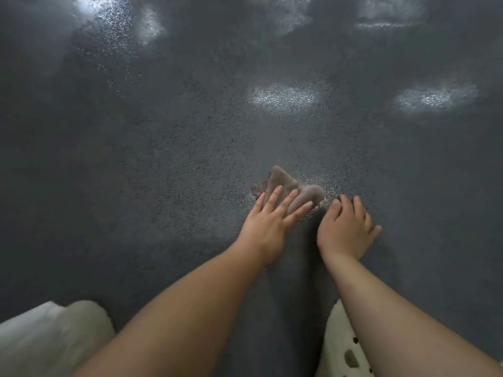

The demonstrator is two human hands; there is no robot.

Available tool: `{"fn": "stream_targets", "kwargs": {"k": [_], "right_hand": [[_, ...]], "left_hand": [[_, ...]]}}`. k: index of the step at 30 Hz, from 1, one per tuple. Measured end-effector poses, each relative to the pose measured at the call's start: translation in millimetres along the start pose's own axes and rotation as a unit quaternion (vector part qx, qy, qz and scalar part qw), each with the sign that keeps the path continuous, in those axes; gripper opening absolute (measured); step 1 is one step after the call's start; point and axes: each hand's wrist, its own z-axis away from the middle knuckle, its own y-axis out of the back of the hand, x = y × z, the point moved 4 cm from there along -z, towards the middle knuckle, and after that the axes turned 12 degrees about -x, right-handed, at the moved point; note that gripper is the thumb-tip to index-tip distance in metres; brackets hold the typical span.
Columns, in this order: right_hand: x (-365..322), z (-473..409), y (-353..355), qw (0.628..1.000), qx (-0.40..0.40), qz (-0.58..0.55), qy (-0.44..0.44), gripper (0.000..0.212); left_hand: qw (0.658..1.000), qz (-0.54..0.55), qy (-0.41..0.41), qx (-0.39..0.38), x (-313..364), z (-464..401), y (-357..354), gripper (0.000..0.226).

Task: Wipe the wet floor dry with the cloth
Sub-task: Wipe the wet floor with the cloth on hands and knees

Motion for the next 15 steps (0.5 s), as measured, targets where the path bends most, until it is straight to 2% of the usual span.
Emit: {"fn": "stream_targets", "kwargs": {"k": [3, 5, 8, 10, 11, 13, 15], "right_hand": [[-12, 6, -5, 1.000, 0.005, -0.010, 0.020, 0.042], [-20, 12, -11, 0.998, 0.000, 0.015, 0.058, 0.041], [-38, 32, -23, 0.988, -0.008, 0.006, 0.156, 0.048], [-54, 50, -35, 0.970, -0.062, -0.021, 0.235, 0.052], [-61, 59, -44, 0.960, -0.110, -0.015, 0.258, 0.047], [-72, 77, -62, 0.935, -0.192, 0.030, 0.297, 0.041], [-79, 91, -75, 0.924, -0.231, 0.035, 0.302, 0.046]], "left_hand": [[0.999, -0.013, 0.009, 0.033, -32, 29, -13, 0.066], [0.999, 0.016, 0.032, 0.032, -50, 57, -23, 0.059], [0.995, 0.041, 0.088, -0.014, -73, 99, -50, 0.057], [0.987, 0.094, 0.126, -0.023, -76, 118, -56, 0.061], [0.982, 0.124, 0.139, -0.043, -75, 123, -61, 0.059], [0.970, 0.191, 0.138, -0.065, -72, 130, -62, 0.059], [0.966, 0.222, 0.117, -0.054, -72, 136, -55, 0.063]]}}
